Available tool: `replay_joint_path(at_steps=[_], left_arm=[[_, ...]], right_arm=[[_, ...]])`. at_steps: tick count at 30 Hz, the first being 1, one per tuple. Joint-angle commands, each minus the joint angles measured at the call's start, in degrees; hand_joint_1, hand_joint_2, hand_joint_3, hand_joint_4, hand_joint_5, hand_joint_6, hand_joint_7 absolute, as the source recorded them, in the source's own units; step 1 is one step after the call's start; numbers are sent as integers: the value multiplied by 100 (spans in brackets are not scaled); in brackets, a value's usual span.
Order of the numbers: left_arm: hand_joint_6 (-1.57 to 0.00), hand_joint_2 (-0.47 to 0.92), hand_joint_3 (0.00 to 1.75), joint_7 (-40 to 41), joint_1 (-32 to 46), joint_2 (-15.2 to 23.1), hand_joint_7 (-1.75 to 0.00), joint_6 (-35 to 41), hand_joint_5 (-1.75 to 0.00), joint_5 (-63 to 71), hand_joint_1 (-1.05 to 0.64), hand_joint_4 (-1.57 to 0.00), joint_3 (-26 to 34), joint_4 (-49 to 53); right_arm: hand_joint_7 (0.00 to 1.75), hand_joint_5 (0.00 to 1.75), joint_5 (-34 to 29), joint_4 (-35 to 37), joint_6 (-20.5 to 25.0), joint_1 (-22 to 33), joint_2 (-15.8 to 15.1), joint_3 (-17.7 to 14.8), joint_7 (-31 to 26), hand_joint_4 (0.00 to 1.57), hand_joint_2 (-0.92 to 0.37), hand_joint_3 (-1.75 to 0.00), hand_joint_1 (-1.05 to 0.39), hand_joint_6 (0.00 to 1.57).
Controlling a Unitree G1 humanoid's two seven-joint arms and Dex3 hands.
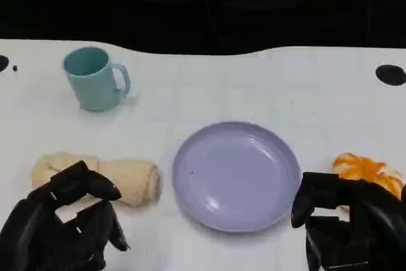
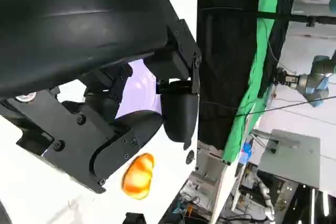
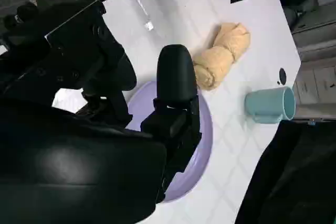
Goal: Grasp the towel on the left side of the plate with the left hand and place it into the plate.
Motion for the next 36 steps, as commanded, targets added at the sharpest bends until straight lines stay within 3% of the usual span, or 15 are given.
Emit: replay_joint_path(at_steps=[1,29,32,33,35,36], left_arm=[[-78,51,118,-42,-28,83,-151,-101,-174,72,-17,-83,34,44],[-78,50,118,-20,-41,86,-150,-117,-173,105,-18,-83,43,62],[-82,51,114,64,-65,90,-130,-78,-155,142,-18,-84,63,31],[-85,50,113,95,-70,91,-107,-81,-142,180,-18,-82,64,16],[-89,49,111,178,-81,84,-82,-133,-126,352,-18,-80,49,-27],[-90,53,102,205,-84,91,-61,-170,-114,451,-19,-78,36,-45]], right_arm=[[161,175,1,-48,32,-26,-55,-54,-20,80,-48,-143,9,66],[162,175,-21,-48,-12,-16,-64,-32,-15,80,-48,-143,10,65],[162,175,-35,-46,-19,-18,-67,-18,-18,80,-48,-143,10,65],[162,175,-37,-47,-15,-19,-66,-15,-22,80,-48,-143,9,65],[162,175,-16,-57,1,-17,-40,-20,-33,80,-48,-143,9,65],[162,175,-10,-63,0,-14,-34,-19,-35,81,-47,-143,9,66]])
